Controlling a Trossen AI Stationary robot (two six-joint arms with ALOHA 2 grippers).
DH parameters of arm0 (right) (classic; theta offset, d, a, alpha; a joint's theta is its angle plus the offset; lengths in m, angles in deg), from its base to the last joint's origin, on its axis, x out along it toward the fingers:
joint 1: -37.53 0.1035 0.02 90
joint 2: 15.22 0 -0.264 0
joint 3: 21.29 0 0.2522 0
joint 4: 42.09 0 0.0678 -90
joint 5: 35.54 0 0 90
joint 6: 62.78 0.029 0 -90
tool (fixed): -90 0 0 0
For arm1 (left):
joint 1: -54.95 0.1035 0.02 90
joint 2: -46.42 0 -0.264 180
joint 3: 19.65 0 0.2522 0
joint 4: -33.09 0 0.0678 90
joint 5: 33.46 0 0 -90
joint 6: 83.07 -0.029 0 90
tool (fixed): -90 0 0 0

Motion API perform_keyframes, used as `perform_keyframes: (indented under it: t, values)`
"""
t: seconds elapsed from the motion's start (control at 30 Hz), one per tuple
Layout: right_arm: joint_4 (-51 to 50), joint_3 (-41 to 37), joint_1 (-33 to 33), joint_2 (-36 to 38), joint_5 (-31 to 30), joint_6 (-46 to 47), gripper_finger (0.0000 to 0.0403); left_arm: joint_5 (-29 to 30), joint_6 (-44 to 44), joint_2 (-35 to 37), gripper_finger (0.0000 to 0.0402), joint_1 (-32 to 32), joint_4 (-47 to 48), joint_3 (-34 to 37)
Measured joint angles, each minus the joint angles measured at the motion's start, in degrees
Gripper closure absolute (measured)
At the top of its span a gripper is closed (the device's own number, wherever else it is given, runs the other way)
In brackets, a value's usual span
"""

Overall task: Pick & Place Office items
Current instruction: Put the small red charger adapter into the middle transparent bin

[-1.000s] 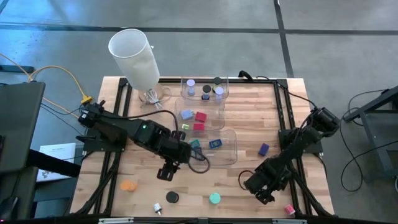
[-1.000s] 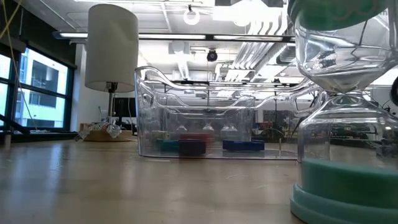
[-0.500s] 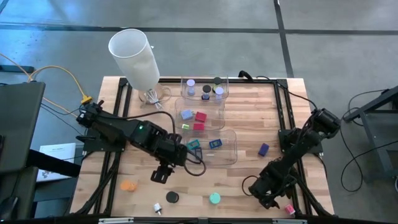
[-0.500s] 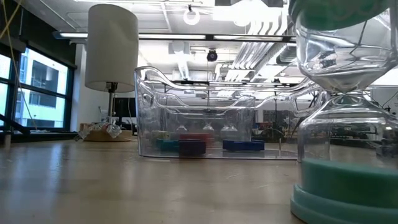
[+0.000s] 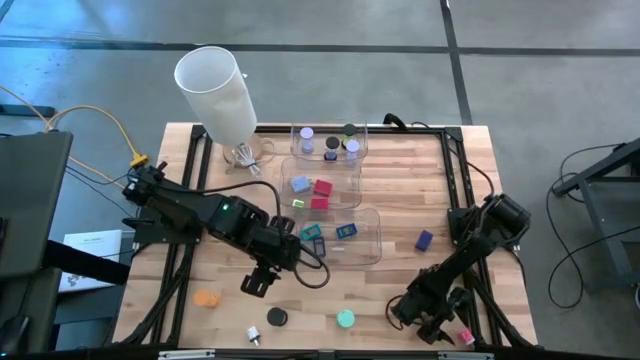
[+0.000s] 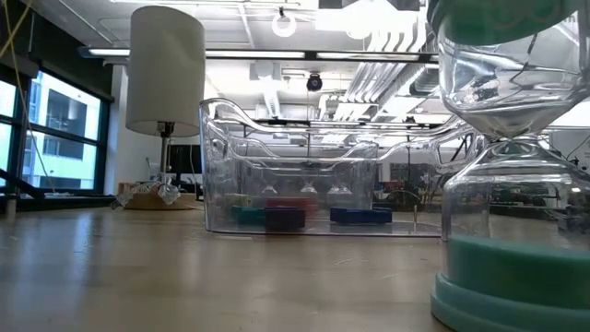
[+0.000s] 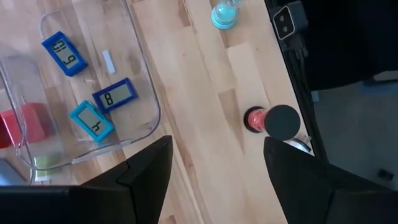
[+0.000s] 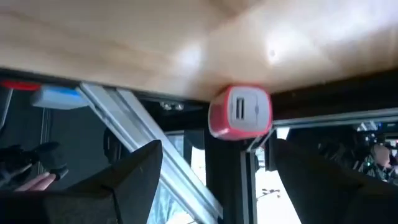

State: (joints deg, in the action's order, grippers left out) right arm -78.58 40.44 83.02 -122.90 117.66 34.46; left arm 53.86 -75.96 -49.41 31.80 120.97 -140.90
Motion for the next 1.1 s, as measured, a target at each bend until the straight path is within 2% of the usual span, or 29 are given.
perform_keyframes:
  t: [0.2, 0.43, 1.1]
  values:
    - [-0.38, 0.09, 0.59, -1.78, -2.76, -2.66, 0.0106, 0.00, 0.22, 0.00, 0.0156, -0.02, 0.01, 0.00]
    - [-0.55, 0.20, 2.63, -3.69, 0.42, -3.70, 0.0106, -0.02, 0.21, 0.00, 0.0156, -0.08, 0.01, 0.00]
    - [2.36, -2.05, 4.68, -3.69, -2.03, -2.42, 0.0116, 0.80, -0.24, -0.05, 0.0156, -3.32, -1.06, 0.00]
